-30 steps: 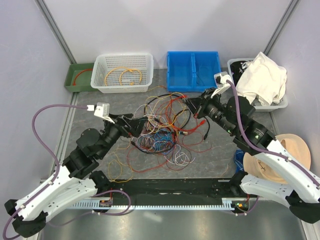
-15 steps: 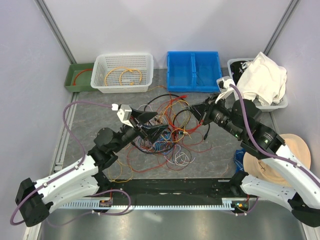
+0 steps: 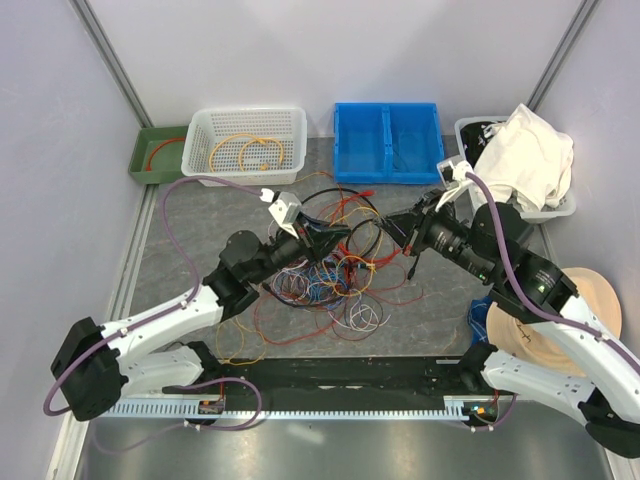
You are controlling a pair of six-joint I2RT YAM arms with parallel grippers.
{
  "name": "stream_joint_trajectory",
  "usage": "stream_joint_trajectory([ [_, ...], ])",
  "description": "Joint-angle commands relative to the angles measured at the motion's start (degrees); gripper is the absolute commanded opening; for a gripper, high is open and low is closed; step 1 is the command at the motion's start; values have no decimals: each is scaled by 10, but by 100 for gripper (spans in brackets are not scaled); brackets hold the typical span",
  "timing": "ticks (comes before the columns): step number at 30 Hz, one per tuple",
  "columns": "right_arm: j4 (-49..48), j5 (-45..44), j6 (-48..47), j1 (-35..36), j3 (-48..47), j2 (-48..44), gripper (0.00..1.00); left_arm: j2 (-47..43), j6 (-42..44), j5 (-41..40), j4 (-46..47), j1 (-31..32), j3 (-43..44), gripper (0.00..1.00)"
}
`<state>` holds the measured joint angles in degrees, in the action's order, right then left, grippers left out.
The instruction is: Untangle the cables
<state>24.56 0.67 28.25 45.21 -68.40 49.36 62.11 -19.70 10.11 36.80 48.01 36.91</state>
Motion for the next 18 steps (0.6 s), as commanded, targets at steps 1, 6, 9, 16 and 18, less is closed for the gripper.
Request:
stream_joint_trajectory([
  [1, -2, -16, -3, 1, -2, -22, 0, -6, 22, -20, -9, 1, 60, 2],
  [6, -2, -47, -11, 1, 17, -30, 55, 0, 1, -144, -227, -11, 164, 2],
  [9, 0, -73, -14, 1, 27, -34, 79, 27, -32, -142, -327, -55, 247, 2],
  [16, 10, -126, -26, 1, 50, -62, 92, 117, -132, -104, -437, -207, 403, 2],
  [18, 10, -144, -30, 1, 65, -72, 92, 164, -137, -116, -463, -244, 438, 2],
])
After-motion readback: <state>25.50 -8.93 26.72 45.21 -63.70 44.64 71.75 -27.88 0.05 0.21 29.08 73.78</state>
